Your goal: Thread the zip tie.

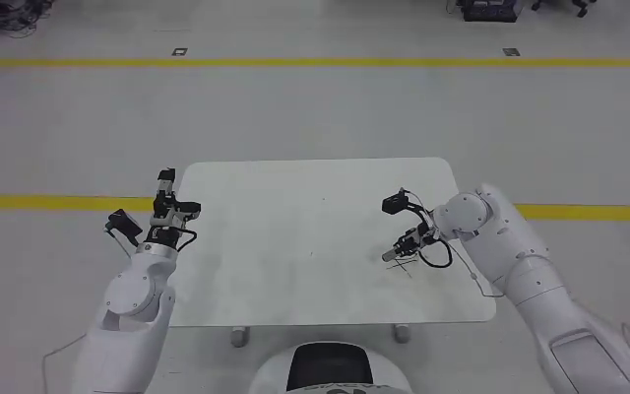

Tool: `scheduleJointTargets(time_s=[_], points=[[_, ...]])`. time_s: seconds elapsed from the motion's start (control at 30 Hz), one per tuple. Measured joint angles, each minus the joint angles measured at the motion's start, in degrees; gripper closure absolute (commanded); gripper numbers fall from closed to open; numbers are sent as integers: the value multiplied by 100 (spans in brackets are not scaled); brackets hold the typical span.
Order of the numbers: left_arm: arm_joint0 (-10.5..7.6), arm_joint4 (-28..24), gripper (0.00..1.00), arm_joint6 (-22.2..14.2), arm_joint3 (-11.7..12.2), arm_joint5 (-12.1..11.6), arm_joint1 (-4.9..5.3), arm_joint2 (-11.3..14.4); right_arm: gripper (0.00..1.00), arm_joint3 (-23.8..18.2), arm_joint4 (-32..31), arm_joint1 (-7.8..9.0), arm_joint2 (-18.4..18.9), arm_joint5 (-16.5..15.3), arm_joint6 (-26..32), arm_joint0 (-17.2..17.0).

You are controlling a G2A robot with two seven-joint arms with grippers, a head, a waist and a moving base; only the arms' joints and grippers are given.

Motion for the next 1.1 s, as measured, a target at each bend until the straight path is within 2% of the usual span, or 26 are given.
scheduleJointTargets(time_s=[0.17,0.4,1.1], points=[[0,0,0,0,0,0,0,0,0,-22,-83,-4,-72,0,-156,-58],[0,0,0,0,0,0,0,0,0,413,-88,-103,-460,0,-306,161],[0,0,0,0,0,0,0,0,0,419,-87,-105,-463,0,-310,166]])
